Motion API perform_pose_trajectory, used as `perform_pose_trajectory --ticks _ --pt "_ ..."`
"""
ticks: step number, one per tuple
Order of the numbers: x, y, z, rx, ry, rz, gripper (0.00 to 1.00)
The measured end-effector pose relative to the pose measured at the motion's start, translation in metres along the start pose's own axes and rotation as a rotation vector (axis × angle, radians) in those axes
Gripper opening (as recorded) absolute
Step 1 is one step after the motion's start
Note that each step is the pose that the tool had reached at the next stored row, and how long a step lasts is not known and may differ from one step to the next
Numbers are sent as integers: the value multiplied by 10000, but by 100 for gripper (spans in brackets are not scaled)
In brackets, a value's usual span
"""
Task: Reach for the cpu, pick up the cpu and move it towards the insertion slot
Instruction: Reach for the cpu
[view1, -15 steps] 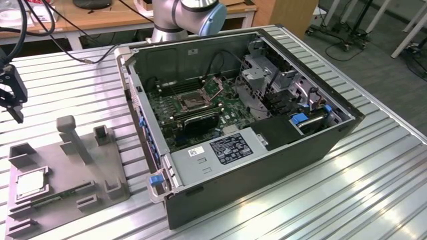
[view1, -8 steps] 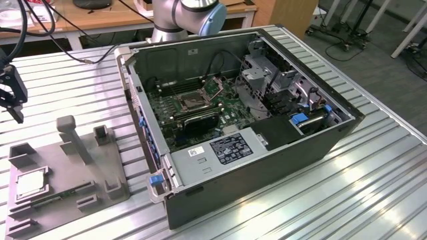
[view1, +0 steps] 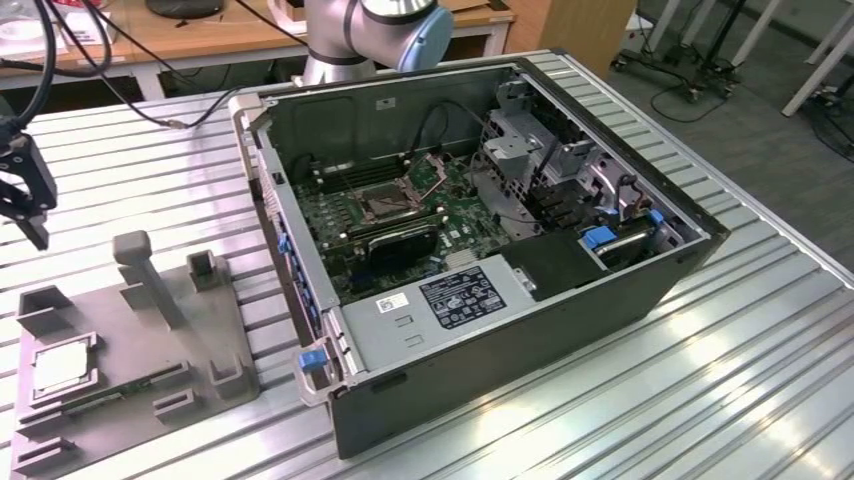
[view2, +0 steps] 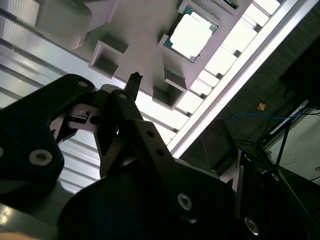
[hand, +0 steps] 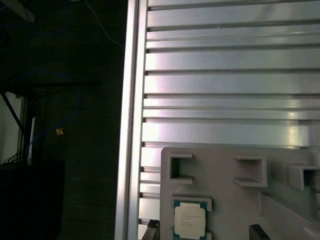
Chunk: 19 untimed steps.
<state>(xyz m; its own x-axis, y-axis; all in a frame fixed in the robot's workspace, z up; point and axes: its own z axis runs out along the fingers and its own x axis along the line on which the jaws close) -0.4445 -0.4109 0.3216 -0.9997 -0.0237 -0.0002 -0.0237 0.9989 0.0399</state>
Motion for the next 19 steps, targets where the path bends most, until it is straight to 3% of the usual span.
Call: perform_pose_trajectory --ticks 9,14,19 --pt "2 -60 51 -3 1 0 76" --pt "3 -134 81 -5 0 0 76" --pt "4 -154 107 -6 -3 0 76"
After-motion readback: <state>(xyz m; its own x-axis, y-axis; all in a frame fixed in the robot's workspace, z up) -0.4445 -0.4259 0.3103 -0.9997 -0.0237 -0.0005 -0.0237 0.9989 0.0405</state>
